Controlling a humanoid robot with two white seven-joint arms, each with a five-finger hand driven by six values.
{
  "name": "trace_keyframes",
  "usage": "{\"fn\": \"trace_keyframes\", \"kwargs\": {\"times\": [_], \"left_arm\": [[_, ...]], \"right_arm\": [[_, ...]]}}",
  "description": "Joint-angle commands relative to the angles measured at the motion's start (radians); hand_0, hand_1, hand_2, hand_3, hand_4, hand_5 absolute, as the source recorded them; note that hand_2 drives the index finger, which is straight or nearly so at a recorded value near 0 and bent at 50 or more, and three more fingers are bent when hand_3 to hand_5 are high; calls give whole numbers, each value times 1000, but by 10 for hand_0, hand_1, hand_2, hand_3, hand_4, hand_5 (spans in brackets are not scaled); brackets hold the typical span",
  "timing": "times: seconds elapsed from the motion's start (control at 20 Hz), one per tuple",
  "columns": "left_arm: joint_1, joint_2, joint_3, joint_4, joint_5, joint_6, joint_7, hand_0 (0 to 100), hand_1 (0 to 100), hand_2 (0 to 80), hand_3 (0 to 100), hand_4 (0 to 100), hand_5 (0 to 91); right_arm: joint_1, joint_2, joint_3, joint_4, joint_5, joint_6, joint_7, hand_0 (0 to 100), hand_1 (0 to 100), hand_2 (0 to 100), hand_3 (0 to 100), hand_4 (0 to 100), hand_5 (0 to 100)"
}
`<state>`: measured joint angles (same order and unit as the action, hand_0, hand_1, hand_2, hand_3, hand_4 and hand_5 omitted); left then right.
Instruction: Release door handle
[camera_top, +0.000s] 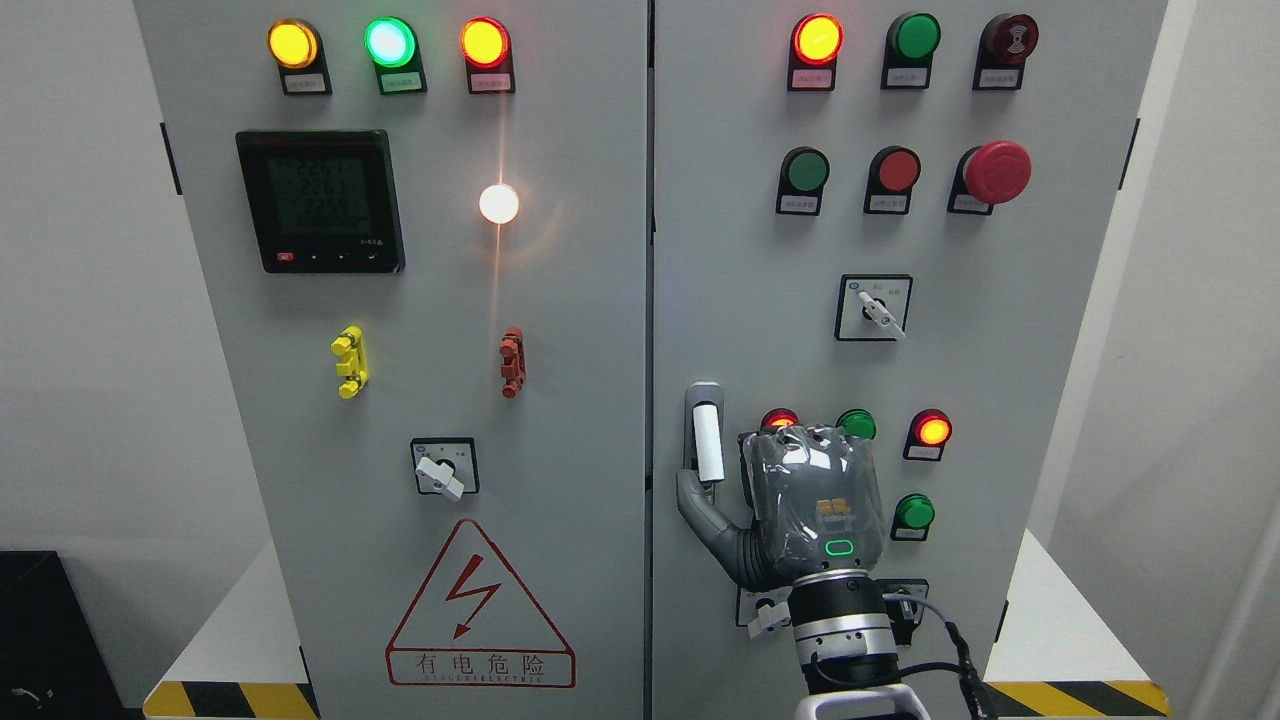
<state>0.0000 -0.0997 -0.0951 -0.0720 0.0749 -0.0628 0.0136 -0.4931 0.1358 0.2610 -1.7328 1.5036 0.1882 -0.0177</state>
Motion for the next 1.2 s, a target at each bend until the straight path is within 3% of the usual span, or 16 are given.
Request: {"fn": "trace_keyframes", "kwargs": {"times": [0.0, 0.4, 1.15], "left_arm": [[17, 0, 0, 0, 0, 0, 0, 120, 556, 0, 0, 0, 0], [17, 0, 0, 0, 0, 0, 0, 120, 556, 0, 0, 0, 0], [17, 0, 0, 0, 0, 0, 0, 120, 556, 0, 0, 0, 0]], "right_arm": [[2, -1, -5, -1, 0, 0, -5, 444, 263, 943, 1000, 1000, 1000], [2, -1, -5, -4, 0, 13, -7, 427, 326, 945, 1000, 1000, 1000], [4, -1, -9, -5, -2, 14, -10, 453, 347, 946, 1000, 1000, 1000]]}}
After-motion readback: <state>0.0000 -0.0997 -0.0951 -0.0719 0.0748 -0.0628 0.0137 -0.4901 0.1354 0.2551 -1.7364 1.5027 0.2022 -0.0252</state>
